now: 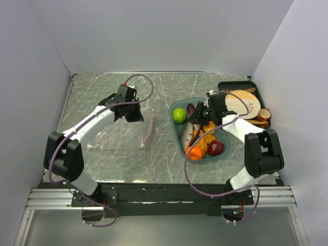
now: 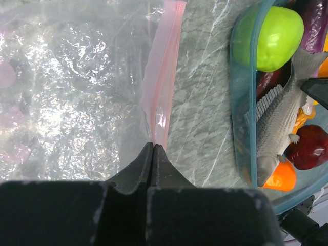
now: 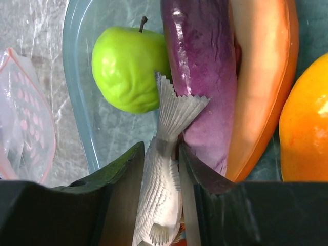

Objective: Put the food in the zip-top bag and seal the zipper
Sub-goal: Pick up the fake fish from the bin.

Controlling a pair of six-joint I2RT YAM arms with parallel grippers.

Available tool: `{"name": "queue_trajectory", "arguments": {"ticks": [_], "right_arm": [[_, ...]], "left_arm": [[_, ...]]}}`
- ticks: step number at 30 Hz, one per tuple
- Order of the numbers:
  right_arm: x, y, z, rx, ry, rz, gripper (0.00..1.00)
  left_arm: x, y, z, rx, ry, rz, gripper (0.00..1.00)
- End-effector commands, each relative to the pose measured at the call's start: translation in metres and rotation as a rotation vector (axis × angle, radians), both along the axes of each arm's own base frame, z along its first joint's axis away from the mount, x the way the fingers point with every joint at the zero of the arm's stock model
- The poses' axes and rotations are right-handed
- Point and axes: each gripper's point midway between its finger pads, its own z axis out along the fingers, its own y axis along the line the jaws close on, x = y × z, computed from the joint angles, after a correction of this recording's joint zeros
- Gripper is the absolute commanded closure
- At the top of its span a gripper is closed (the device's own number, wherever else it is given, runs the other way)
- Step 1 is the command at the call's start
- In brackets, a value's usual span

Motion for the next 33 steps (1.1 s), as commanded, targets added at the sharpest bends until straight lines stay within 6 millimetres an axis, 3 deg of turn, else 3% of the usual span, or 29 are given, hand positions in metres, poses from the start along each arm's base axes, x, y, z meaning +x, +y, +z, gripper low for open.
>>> {"name": "queue_trajectory", "arguments": {"ticks": [1, 10, 13, 16, 17, 19, 22, 28, 33], "right_arm": [[0.010, 0.004, 0.008, 0.013, -0.032, 0.009, 0.58], [0.020, 0.017, 0.005, 0.063, -0.032, 0.052, 0.55], [0.022, 0.017, 0.007, 0.062, -0.042, 0.055, 0.60], [0.023, 0.017, 0.010, 0.061, -0.052, 0.059, 0.76], [0.022, 0.018, 0.013, 0.065, -0.059, 0.064, 0.97], [0.021, 0.018, 0.017, 0.071, -0.069, 0.067, 1.00], [0.018, 0.016, 0.029, 0.064, -0.092, 0.060, 1.00], [0.004, 0.006, 0.091, 0.102, -0.237, -0.021, 1.00], [-0.002, 0.005, 0.129, 0.218, -0.348, -0.142, 1.00]], "left_arm": [[0.011, -0.005, 0.020, -0.020, -0.057, -0.012, 0.99], [0.010, -0.006, 0.021, -0.025, -0.058, -0.016, 0.99], [0.010, -0.006, 0.020, -0.020, -0.058, -0.014, 0.99], [0.010, -0.007, 0.019, -0.023, -0.053, -0.015, 0.99], [0.010, -0.006, 0.020, -0.024, -0.054, -0.013, 0.99], [0.010, -0.006, 0.019, -0.024, -0.053, -0.013, 0.99], [0.010, -0.006, 0.020, -0.024, -0.055, -0.016, 0.99], [0.009, -0.007, 0.020, -0.036, -0.057, -0.008, 0.99], [0.008, -0.015, 0.027, -0.081, -0.067, -0.006, 0.99]]}}
